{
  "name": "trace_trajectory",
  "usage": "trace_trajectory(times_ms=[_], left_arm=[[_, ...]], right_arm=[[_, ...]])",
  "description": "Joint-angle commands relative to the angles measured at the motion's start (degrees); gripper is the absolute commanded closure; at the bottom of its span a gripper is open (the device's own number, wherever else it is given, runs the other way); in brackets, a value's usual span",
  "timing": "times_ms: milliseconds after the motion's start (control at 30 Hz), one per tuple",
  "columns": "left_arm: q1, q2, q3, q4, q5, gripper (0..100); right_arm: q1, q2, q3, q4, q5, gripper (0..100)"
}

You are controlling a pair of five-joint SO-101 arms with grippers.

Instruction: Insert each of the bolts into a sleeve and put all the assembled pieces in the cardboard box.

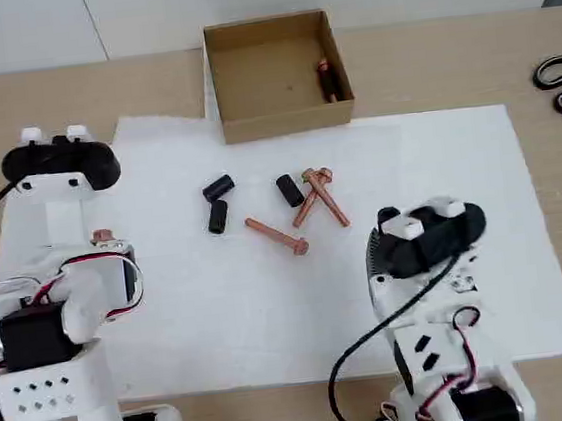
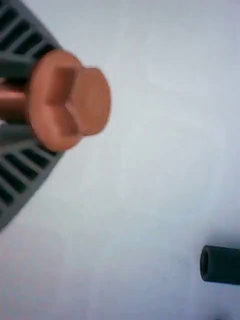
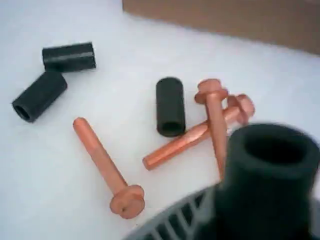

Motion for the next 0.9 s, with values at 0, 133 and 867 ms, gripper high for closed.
trace_trajectory(times_ms=[0, 133, 867], left_arm=[[0.1, -1.3, -0.7, -1.1, 0.3, 99], [0.4, -1.3, -0.7, -1.8, 0.0, 99], [26.5, -1.3, -13.9, -20.7, 19.9, 99]], right_arm=[[0.7, -0.8, 2.3, -4.4, -0.7, 99.4], [0.6, -1.1, 5.9, -11.7, -0.7, 99.5], [-14.5, -1.0, 21.6, -25.6, -11.5, 99.5]])
